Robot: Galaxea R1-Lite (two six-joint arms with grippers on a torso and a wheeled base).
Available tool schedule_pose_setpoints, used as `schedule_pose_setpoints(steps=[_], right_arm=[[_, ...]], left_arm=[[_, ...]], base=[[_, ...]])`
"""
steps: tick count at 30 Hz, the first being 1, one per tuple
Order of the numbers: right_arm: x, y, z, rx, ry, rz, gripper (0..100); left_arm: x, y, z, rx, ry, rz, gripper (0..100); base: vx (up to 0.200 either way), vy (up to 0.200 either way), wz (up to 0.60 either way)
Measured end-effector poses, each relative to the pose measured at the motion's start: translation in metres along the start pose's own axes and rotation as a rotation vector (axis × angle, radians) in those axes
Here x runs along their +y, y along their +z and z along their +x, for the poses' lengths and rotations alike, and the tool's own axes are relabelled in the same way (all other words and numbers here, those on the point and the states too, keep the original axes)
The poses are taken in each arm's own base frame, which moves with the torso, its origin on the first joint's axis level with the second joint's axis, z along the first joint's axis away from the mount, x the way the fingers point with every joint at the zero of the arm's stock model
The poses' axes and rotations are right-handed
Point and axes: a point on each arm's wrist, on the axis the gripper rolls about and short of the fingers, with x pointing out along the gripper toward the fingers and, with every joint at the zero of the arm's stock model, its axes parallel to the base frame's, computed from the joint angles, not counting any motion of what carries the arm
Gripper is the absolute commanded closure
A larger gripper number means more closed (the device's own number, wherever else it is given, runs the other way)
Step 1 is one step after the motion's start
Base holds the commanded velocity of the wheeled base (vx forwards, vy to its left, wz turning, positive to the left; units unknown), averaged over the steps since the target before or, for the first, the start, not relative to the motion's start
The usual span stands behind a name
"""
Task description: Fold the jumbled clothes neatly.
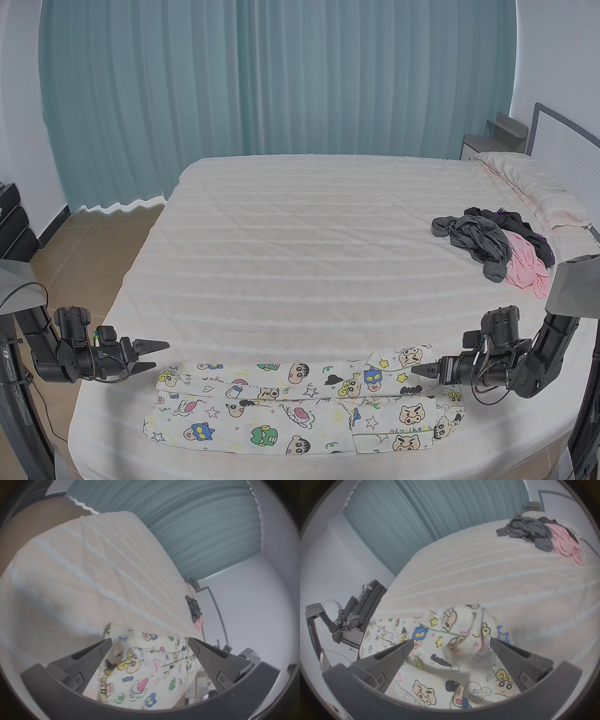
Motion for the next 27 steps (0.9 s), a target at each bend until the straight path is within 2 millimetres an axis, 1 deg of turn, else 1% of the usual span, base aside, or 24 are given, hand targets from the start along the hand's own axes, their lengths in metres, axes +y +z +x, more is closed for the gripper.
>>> schedule_pose_setpoints(steps=[2,5,11,16,17,22,27], right_arm=[[0.001,-0.006,0.009,0.049,-0.04,0.023,0],[0.002,-0.009,0.017,0.092,-0.068,0.06,0],[0.008,-0.005,0.033,0.085,-0.063,0.124,0],[0.009,-0.006,0.039,0.089,-0.062,0.128,0],[0.009,-0.006,0.039,0.09,-0.062,0.127,100],[0.008,-0.008,0.039,0.102,-0.07,0.128,100],[0.008,-0.009,0.034,0.112,-0.081,0.132,100]], left_arm=[[-0.003,0.005,0.0,-0.009,-0.013,0.003,0],[-0.006,0.009,0.0,-0.017,-0.021,0.017,0],[-0.008,0.011,0.0,-0.022,-0.026,0.03,0],[-0.009,0.012,0.001,-0.022,-0.027,0.037,0],[-0.009,0.012,0.001,-0.022,-0.026,0.037,0],[-0.009,0.012,0.001,-0.022,-0.026,0.038,0],[-0.009,0.012,0.001,-0.021,-0.027,0.04,0]], base=[[0.0,0.0,0.0],[0.0,0.0,0.0],[0.0,0.0,0.0],[0.0,0.0,0.0],[0.0,0.0,0.0],[0.0,0.0,0.0],[0.0,0.0,0.0]])
